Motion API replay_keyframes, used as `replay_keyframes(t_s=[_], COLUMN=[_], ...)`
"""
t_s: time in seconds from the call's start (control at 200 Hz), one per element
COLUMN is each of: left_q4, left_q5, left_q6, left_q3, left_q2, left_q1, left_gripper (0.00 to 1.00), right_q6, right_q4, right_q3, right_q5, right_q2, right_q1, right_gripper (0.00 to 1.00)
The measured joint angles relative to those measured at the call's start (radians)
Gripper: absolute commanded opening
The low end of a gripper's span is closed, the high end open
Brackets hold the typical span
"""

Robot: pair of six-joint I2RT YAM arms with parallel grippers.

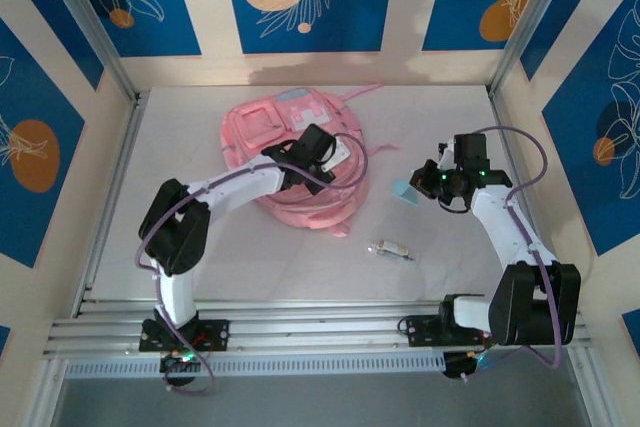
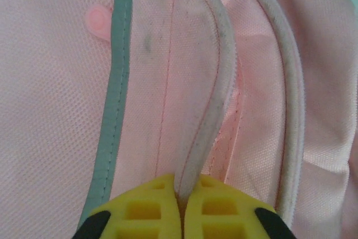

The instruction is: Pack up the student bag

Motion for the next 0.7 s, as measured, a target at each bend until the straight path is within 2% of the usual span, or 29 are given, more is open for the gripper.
replay_keyframes(t_s=[0.225, 0.495, 0.7], left_q4=[-0.080, -0.092, -0.088], left_q5=[0.084, 0.232, 0.346], left_q6=[-0.011, -0.077, -0.175], left_q3=[0.070, 0.076, 0.077], left_q2=[0.000, 0.000, -0.018], left_q1=[0.039, 0.108, 0.173], left_gripper=[0.00, 0.00, 0.00], right_q6=[0.006, 0.051, 0.109], right_q4=[0.005, 0.041, 0.118], right_q3=[0.000, 0.009, 0.089], right_q5=[-0.008, -0.048, -0.058], right_q2=[0.000, 0.006, 0.041], right_q1=[0.025, 0.080, 0.179], right_gripper=[0.00, 0.00, 0.00])
